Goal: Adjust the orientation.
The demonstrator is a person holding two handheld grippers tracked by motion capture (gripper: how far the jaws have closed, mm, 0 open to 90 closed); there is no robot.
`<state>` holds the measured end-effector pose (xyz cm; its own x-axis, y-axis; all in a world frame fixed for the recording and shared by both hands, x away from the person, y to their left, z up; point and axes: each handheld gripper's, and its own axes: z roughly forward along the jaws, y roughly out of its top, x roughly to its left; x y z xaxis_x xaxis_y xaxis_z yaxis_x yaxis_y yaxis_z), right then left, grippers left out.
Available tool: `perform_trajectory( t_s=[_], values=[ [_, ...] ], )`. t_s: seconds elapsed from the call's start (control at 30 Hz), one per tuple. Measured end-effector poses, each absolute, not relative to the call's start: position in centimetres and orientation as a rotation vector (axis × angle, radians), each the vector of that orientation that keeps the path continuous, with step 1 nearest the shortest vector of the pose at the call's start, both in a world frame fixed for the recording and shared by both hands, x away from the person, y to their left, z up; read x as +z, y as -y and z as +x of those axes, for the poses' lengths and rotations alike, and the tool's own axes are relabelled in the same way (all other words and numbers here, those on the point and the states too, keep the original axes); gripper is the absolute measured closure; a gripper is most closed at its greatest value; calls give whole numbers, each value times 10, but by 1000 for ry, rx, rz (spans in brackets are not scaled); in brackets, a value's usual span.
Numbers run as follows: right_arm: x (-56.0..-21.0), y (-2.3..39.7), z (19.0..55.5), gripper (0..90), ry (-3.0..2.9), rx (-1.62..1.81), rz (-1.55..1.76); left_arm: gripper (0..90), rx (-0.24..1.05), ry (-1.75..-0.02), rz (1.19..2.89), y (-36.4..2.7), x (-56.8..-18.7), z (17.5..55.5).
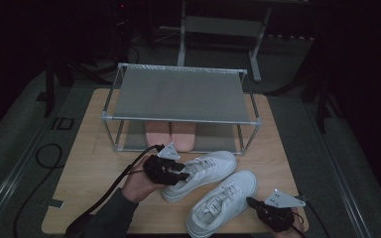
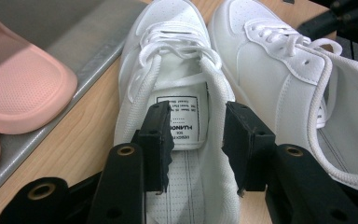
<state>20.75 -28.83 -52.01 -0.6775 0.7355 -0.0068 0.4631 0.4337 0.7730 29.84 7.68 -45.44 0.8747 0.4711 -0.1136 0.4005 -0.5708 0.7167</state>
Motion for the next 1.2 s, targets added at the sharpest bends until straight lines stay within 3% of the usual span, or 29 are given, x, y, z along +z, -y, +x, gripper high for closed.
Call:
perform_trajectory(
  t_s=[0.63,1.0,1.2],
  values=[
    [-521,248,207,900,-2489,1204,862,613,82,-610,2241,-74,-455,297],
    [-516,256,208,899,-2429,1187,889,567,60,-578,2243,-65,-453,295],
    [-517,270,212,811,-2368,1163,968,512,53,-594,2263,-58,-456,294]
  ],
)
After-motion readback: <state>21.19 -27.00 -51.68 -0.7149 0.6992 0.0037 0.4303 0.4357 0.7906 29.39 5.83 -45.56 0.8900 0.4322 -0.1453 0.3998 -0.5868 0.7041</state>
